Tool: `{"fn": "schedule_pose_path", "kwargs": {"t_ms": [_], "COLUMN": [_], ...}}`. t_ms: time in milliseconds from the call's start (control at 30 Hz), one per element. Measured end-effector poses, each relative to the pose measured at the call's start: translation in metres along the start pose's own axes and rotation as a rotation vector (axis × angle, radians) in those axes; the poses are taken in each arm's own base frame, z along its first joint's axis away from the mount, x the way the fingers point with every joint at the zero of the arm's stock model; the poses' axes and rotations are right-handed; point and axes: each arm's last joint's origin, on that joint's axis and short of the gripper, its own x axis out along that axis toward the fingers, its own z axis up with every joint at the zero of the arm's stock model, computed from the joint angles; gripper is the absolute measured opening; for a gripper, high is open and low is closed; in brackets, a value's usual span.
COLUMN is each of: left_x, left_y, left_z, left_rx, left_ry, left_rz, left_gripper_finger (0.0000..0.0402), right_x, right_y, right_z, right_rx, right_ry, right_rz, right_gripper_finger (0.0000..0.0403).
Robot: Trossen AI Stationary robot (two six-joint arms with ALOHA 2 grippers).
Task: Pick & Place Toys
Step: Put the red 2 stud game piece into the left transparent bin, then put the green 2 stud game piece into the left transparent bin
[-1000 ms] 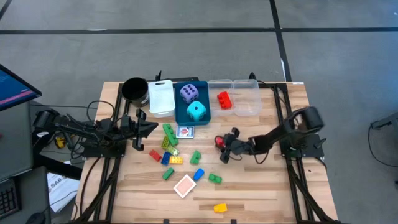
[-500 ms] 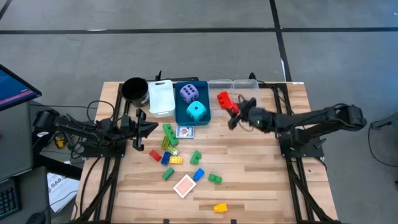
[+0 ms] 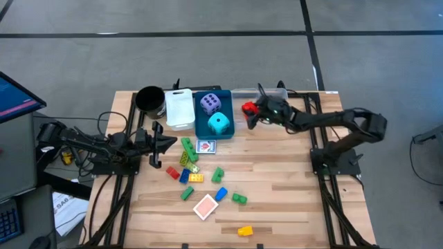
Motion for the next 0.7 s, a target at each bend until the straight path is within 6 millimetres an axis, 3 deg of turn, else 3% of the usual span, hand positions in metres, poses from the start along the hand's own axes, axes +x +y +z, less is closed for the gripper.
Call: {"fn": "schedule_pose_path", "kwargs": {"t_ms": [133, 267, 500, 700], "left_x": [0.000, 0.000, 0.000, 0.000], "left_y": [0.000, 0.000, 0.001, 0.001], "left_z": [0.000, -0.002, -0.006, -0.006], "left_rx": [0.002, 0.004, 0.007, 0.006], "left_ry": [0.002, 0.017, 0.059, 0.059], "left_rz": [0.008, 0.009, 0.011, 0.011], "left_gripper_finger": [0.0003, 0.0003, 0.0003, 0.0003], "right_x": [0.020, 0.025, 0.014, -0.007], "right_y": [0.007, 0.015, 0.006, 0.007], "right_z": [0.013, 0.025, 0.032, 0.040], "right_rx": [-0.084, -0.094, -0.039, -0.039], "right_ry": [-0.015, -0.043, -0.004, 0.038], "right_rz": [0.027, 0.073, 0.044, 0.042], "right_gripper_finger": [0.0179, 0.0209, 0.0281, 0.0294]}}
